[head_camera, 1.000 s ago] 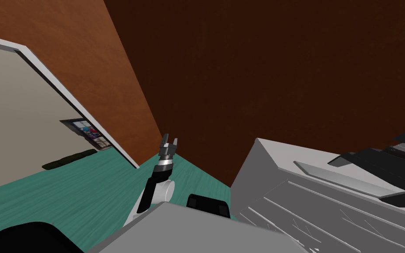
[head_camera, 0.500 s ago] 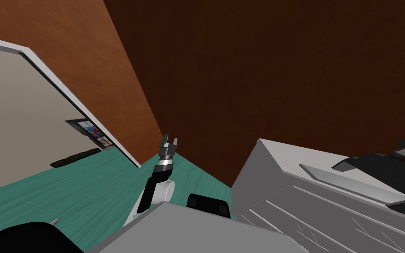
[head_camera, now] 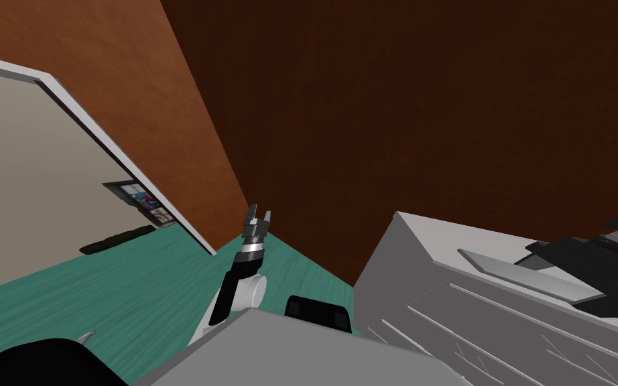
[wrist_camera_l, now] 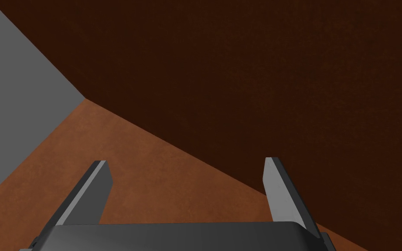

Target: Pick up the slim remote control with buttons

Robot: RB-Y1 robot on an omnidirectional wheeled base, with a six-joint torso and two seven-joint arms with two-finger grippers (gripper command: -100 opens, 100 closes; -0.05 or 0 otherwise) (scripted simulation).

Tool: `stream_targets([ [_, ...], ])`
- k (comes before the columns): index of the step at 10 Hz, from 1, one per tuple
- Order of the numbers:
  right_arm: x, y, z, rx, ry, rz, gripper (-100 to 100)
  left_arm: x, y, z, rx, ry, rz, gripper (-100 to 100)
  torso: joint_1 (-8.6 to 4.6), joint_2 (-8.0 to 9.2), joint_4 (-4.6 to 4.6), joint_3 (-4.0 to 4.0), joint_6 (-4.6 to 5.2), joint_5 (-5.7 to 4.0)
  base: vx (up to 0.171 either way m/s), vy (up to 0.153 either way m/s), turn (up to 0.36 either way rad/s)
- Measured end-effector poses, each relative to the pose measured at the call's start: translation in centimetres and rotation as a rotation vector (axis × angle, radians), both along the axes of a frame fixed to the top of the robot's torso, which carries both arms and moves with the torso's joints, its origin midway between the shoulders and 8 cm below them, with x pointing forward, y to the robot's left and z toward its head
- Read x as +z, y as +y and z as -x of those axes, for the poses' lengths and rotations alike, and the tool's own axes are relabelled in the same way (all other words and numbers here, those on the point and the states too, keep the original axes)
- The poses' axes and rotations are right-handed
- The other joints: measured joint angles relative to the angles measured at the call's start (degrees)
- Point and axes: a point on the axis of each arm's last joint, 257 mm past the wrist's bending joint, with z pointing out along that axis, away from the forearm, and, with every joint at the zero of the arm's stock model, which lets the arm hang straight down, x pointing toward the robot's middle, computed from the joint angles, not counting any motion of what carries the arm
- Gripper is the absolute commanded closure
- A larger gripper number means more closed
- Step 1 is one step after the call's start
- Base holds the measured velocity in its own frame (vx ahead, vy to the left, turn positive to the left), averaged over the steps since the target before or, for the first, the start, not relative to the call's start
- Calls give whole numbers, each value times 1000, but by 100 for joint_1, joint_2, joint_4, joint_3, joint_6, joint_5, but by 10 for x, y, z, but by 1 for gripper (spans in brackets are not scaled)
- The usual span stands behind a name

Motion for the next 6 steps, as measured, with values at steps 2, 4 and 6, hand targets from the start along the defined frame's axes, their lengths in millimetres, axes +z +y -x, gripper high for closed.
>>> stream_targets([
  [2, 0, 0, 0, 0, 0, 0, 0, 0, 0, 0, 0, 0, 0, 0, 0, 0, 0, 0, 0, 1, 0, 0, 0],
  [4, 6, 3, -3, 5, -2, 0, 100, 0, 0, 0, 0, 0, 0, 0, -3, -1, 3, 1, 3, 5, 7, -26, -67],
  [6, 13, 7, -5, 10, -1, 0, 0, 0, 0, 0, 0, 0, 0, 0, -3, 1, 1, 1, 2, 0, 2, -7, -4],
])
